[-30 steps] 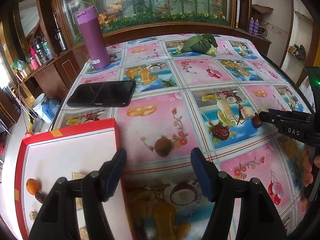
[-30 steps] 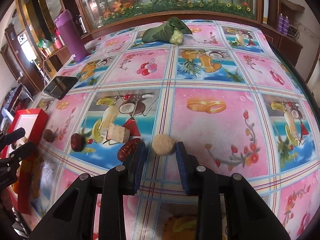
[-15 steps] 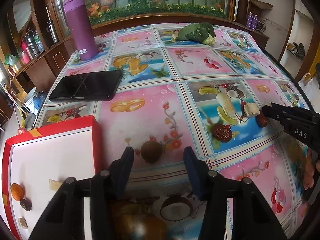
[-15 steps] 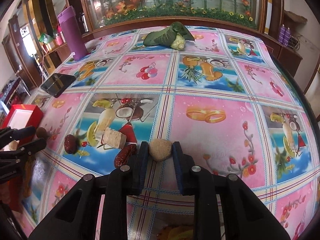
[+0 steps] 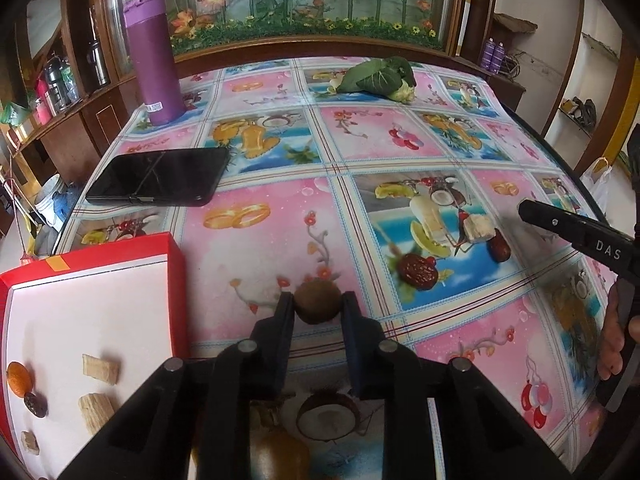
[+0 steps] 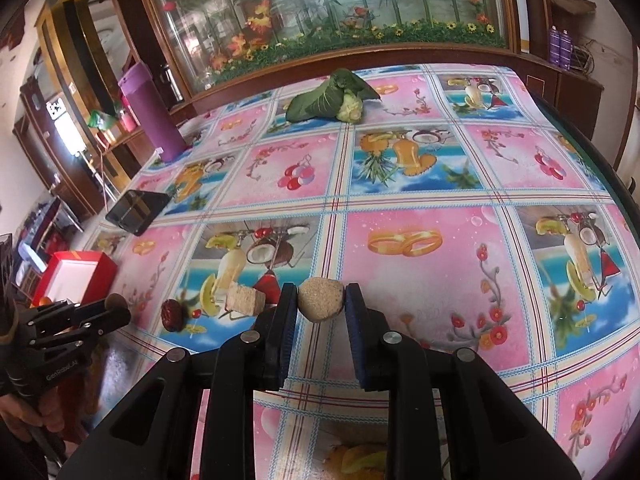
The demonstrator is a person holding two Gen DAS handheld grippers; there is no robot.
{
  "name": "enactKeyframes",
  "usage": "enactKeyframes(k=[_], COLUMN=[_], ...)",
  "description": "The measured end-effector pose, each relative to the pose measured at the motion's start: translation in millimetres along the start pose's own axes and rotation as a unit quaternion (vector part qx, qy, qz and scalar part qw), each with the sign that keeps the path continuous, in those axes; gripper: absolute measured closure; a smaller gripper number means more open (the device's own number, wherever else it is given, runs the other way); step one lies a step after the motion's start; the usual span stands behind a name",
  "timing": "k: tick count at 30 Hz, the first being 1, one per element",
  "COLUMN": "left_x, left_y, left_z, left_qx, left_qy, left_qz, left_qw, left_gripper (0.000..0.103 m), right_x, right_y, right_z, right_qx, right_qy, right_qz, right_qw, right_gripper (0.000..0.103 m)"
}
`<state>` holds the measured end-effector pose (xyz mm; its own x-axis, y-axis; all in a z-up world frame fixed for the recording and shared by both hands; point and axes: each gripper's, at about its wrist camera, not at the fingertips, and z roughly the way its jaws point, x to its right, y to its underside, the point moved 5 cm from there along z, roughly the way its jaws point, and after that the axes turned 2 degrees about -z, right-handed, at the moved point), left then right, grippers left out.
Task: Organize fruits
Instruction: 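Grasp a round beige cake with the right gripper while the left grasps a brown round fruit, then carry the round cake and brown fruit over the red tray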
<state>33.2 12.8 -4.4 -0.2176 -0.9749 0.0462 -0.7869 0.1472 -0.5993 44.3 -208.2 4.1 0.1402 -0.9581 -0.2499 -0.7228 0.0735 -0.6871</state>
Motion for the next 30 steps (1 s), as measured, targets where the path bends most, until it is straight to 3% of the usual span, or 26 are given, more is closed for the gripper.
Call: enactKeyframes(k=[8, 16, 20, 23, 30], left_x=[-16, -100, -150, -179, -198], left_y=[-2, 21, 44, 63, 93], left_z=[-71, -134, -148, -147, -115], left_qx=[0.071, 0.116, 0.116, 0.103, 0.060], left_qy=[-0.018, -0.096, -0.125, -0.145, -0.149], left_qz=[-0.003, -0.053, -0.100, -0.125, -0.138], left_qw=[0.9973, 0.9872, 0.9803, 0.9761, 0.9773], left_gripper=[0.077, 0.077, 0.077, 0.077, 0.077], right_x=[-45, -180, -248, -289, -316], right_y=[0, 5, 12, 24, 62], right_z=[-10, -14, -11, 2, 41], right_qx=[0.011, -0.009, -0.029, -0.052, -0.122], right_qy=[-0.044, -0.137, -0.172, -0.174, -0.140], right_qz=[-0.015, -0.089, -0.125, -0.150, -0.159], right_qw=[0.999, 0.987, 0.977, 0.972, 0.970], right_gripper=[0.080, 0.080, 0.080, 0.080, 0.080])
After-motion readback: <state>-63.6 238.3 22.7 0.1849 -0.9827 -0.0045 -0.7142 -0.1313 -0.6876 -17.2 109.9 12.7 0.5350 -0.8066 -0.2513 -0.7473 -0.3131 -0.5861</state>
